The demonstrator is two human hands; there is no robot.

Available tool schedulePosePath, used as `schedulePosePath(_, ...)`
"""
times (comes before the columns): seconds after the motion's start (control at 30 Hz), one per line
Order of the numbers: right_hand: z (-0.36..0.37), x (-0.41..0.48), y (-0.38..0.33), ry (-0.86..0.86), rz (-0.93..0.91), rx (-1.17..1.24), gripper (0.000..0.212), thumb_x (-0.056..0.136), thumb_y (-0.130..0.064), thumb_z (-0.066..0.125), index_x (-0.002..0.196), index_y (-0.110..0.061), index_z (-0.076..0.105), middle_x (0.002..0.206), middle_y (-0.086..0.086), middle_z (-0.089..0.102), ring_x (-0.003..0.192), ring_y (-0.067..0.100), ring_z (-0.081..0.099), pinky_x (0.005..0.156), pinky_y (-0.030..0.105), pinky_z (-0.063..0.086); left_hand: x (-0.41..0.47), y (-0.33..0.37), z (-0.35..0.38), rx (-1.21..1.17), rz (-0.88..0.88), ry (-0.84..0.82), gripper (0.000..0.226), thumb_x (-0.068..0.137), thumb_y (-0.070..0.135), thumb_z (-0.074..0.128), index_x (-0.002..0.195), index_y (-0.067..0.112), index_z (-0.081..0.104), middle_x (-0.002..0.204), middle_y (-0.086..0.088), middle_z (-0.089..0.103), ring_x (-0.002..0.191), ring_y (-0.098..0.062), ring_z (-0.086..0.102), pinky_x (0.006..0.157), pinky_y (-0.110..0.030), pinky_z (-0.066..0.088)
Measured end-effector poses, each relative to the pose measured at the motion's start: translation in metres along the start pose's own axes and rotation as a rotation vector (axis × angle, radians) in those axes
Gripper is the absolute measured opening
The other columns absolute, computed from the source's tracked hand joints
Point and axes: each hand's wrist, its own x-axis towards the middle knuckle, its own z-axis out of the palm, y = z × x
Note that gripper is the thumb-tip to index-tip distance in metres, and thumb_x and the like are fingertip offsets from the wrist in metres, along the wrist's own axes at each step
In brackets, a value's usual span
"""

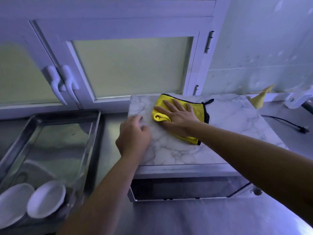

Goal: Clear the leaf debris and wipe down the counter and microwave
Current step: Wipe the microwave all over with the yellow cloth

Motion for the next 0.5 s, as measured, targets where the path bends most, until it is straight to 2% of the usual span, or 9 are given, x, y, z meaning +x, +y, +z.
schedulePosePath(0.07, 0.0, 0.029, -0.002, 0.021, -0.003, -0.005, 0.06, 0.094, -0.07, 0.02, 0.151, -0.058, 0.003, 0.168, -0.009, -0.001, 0.154, 0.022, -0.008, 0.118, 0.063, -0.001, 0.005, -0.005, -0.003, -0.291, -0.196, 0.076, 0.038, 0.087, 0.02, 0.053, 0.122, 0.031, 0.063, 0.125, 0.0, 0.065, 0.112, -0.025, 0.059, 0.088, -0.034, 0.048)
schedulePosePath(0.13, 0.0, 0.051, -0.003, 0.037, -0.007, -0.013, 0.061, 0.093, -0.07, 0.02, 0.151, -0.057, 0.004, 0.168, -0.008, 0.0, 0.154, 0.024, -0.006, 0.117, 0.065, 0.0, 0.009, -0.01, -0.005, -0.428, -0.274, 0.06, 0.041, 0.084, 0.016, 0.052, 0.122, 0.03, 0.064, 0.118, 0.003, 0.068, 0.108, -0.022, 0.063, 0.094, -0.04, 0.052)
schedulePosePath(0.23, -0.003, 0.071, -0.006, 0.047, -0.014, -0.024, 0.061, 0.093, -0.069, 0.02, 0.151, -0.056, 0.006, 0.168, -0.007, 0.004, 0.154, 0.026, -0.001, 0.115, 0.065, 0.004, 0.009, -0.015, -0.01, -0.526, -0.265, -0.031, 0.045, 0.08, 0.017, 0.051, 0.121, 0.033, 0.062, 0.106, 0.015, 0.067, 0.102, -0.015, 0.065, 0.086, -0.032, 0.053)
schedulePosePath(0.3, -0.005, 0.075, -0.008, 0.058, -0.01, -0.017, 0.061, 0.093, -0.068, 0.02, 0.151, -0.055, 0.009, 0.167, -0.005, 0.008, 0.154, 0.027, 0.003, 0.113, 0.066, 0.007, 0.006, -0.02, -0.013, -0.529, -0.225, -0.141, 0.048, 0.074, 0.022, 0.049, 0.116, 0.041, 0.062, 0.101, 0.018, 0.07, 0.094, -0.012, 0.068, 0.078, -0.032, 0.056)
schedulePosePath(0.37, -0.007, 0.073, -0.011, 0.07, -0.005, -0.018, 0.06, 0.094, -0.067, 0.019, 0.151, -0.054, 0.01, 0.167, -0.005, 0.01, 0.154, 0.027, 0.006, 0.112, 0.066, 0.008, 0.001, -0.028, -0.017, -0.562, -0.218, -0.224, 0.041, 0.078, 0.024, 0.051, 0.11, 0.047, 0.061, 0.1, 0.018, 0.072, 0.09, -0.011, 0.069, 0.074, -0.03, 0.057)
schedulePosePath(0.43, -0.008, 0.065, -0.015, 0.07, 0.011, -0.021, 0.058, 0.097, -0.064, 0.018, 0.153, -0.052, 0.008, 0.168, -0.005, 0.008, 0.154, 0.027, 0.004, 0.114, 0.066, 0.006, -0.008, -0.036, -0.019, -0.618, -0.245, -0.273, 0.033, 0.093, 0.024, 0.054, 0.118, 0.047, 0.057, 0.105, 0.02, 0.07, 0.086, -0.002, 0.068, 0.069, -0.017, 0.053)
schedulePosePath(0.47, -0.008, 0.059, -0.017, 0.065, 0.027, -0.02, 0.058, 0.098, -0.062, 0.018, 0.154, -0.051, 0.006, 0.168, -0.004, 0.006, 0.154, 0.027, 0.001, 0.115, 0.066, 0.004, -0.014, -0.039, -0.021, -0.629, -0.268, -0.282, 0.028, 0.099, 0.026, 0.054, 0.121, 0.044, 0.055, 0.101, 0.023, 0.068, 0.079, 0.008, 0.066, 0.064, -0.009, 0.05)
schedulePosePath(0.5, -0.008, 0.052, -0.02, 0.056, 0.039, -0.017, 0.058, 0.099, -0.06, 0.018, 0.154, -0.051, 0.005, 0.168, -0.004, 0.004, 0.155, 0.027, -0.001, 0.116, 0.066, 0.003, -0.018, -0.041, -0.022, -0.632, -0.287, -0.281, 0.02, 0.101, 0.029, 0.053, 0.116, 0.042, 0.055, 0.093, 0.027, 0.067, 0.069, 0.015, 0.063, 0.056, -0.003, 0.045)
